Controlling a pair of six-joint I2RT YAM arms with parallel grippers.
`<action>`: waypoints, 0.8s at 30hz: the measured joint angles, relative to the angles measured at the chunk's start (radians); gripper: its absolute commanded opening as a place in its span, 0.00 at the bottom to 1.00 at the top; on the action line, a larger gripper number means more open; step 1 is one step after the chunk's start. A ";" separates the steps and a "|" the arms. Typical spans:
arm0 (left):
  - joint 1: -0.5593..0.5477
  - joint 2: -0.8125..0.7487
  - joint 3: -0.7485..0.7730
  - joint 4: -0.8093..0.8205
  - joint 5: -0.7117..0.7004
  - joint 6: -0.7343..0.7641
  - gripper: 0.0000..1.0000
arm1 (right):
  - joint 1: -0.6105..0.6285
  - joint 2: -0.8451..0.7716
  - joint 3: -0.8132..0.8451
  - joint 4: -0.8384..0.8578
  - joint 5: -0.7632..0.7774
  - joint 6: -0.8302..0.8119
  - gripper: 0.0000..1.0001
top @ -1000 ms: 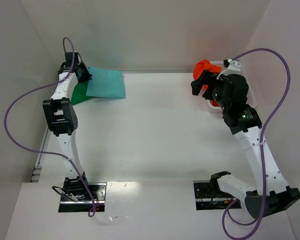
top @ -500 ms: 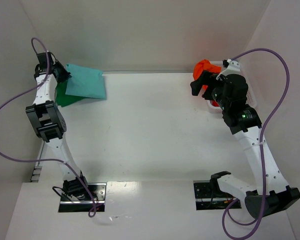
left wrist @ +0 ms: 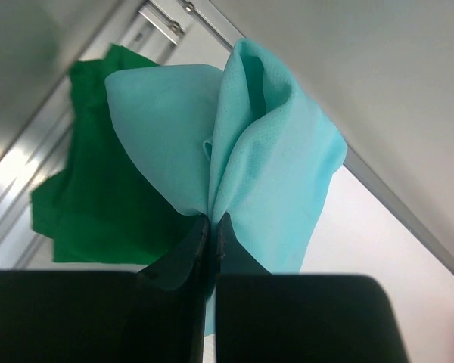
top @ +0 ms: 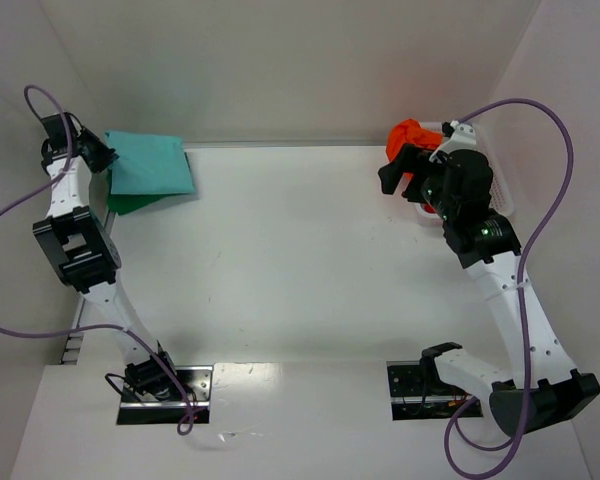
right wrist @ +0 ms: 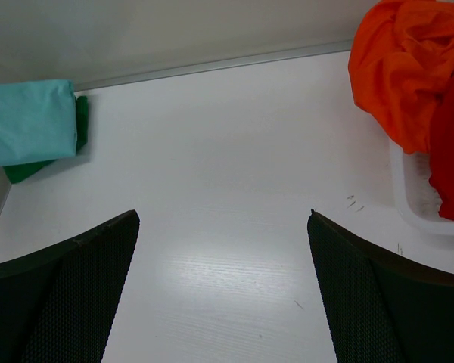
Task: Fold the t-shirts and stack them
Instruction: Put the neatly folded tshirt into the corner of the board with the left arm
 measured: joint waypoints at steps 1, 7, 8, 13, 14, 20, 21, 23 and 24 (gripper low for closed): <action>0.009 0.000 0.000 0.003 0.004 -0.002 0.00 | 0.000 0.001 -0.002 0.000 -0.002 0.000 0.97; 0.042 0.000 0.000 0.013 0.021 -0.004 0.00 | 0.000 0.009 -0.009 0.000 -0.008 0.007 0.97; 0.042 0.000 0.000 0.013 0.022 -0.004 0.00 | 0.000 0.010 -0.010 0.000 -0.009 0.008 0.97; 0.039 0.000 -0.001 0.021 0.028 -0.004 0.38 | 0.000 0.016 -0.010 0.000 -0.012 0.010 0.97; 0.039 0.000 -0.003 0.024 0.026 -0.003 0.52 | 0.000 0.021 -0.010 0.000 -0.013 0.011 0.97; 0.037 -0.026 -0.132 0.076 -0.041 -0.027 0.90 | 0.000 0.035 -0.010 0.000 -0.021 0.011 0.97; 0.035 -0.035 -0.156 0.074 -0.065 -0.026 0.93 | 0.000 0.035 -0.010 0.000 -0.024 0.011 0.97; 0.024 -0.057 -0.191 0.072 -0.121 -0.026 0.98 | 0.000 0.035 -0.010 0.001 -0.030 0.011 0.97; 0.019 -0.069 -0.197 0.071 -0.143 -0.024 0.98 | 0.000 0.035 -0.010 0.001 -0.033 0.011 0.97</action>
